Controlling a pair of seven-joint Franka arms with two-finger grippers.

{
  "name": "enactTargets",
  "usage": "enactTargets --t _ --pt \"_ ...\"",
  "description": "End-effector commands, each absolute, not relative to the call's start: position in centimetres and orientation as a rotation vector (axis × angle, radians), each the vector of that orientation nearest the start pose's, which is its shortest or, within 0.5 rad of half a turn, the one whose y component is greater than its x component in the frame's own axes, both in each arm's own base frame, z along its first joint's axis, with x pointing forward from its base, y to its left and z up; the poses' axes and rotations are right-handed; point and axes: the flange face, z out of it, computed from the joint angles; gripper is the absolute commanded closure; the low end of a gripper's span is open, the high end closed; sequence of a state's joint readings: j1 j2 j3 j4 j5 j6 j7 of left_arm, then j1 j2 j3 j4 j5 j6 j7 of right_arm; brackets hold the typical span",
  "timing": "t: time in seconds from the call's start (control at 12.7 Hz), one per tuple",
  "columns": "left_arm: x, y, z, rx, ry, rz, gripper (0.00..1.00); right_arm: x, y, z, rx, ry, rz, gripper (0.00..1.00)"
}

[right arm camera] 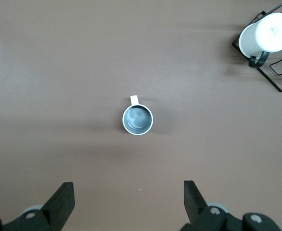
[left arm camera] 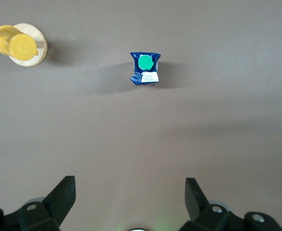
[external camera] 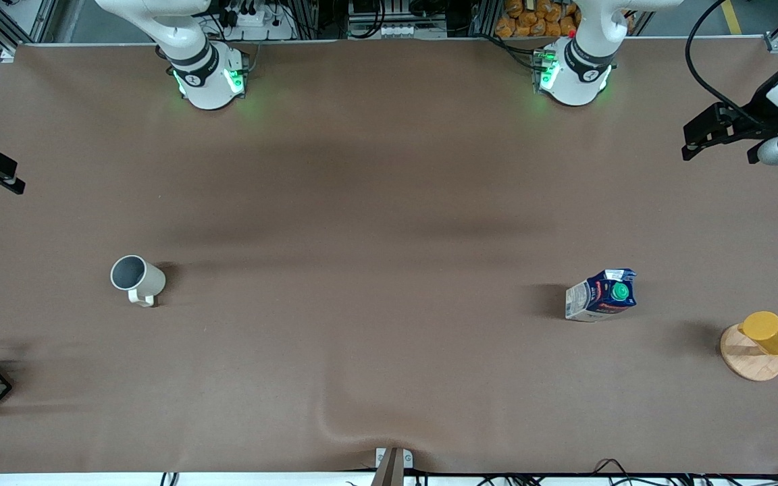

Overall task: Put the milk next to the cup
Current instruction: 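Reach the left gripper to the milk carton while the right gripper reaches the mug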

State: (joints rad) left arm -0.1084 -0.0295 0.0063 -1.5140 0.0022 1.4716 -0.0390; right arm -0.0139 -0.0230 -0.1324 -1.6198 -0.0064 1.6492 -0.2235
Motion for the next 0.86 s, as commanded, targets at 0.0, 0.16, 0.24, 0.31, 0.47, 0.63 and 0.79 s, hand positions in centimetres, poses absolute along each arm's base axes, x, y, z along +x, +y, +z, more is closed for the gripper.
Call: enactTargets --t 0.0,0.16,0.24,0.31,0.47,0.63,0.79 --pt "53.1 -5.4 66.4 -3.12 0.095 0.01 0.0 54.4 -8.1 62.8 -3.178 -0.146 -0.082 0.0" --pt "53.4 -5.5 66.0 -3.121 0.093 0.022 0.0 54.3 -8.1 62.7 -3.177 -0.144 -0.072 0.0" --pt "53.9 -5.5 65.0 -3.116 0.083 0.05 0.0 54.4 -8.3 62.4 -3.177 -0.141 -0.062 0.0" --pt "54.8 -5.6 63.7 -3.112 0.071 0.085 0.0 54.5 -8.4 62.2 -3.177 -0.139 -0.057 0.0" --pt "57.0 -5.5 60.6 -3.109 0.051 0.145 0.0 55.3 -9.0 60.6 -3.17 -0.141 -0.012 0.0" --pt "59.8 -5.7 57.2 -3.108 0.053 0.149 0.0 56.7 -9.4 57.9 -3.159 -0.193 0.047 0.0" --pt "62.2 -6.2 54.0 -3.11 0.087 0.107 0.0 59.0 -10.1 52.5 -3.151 -0.185 0.154 0.0"
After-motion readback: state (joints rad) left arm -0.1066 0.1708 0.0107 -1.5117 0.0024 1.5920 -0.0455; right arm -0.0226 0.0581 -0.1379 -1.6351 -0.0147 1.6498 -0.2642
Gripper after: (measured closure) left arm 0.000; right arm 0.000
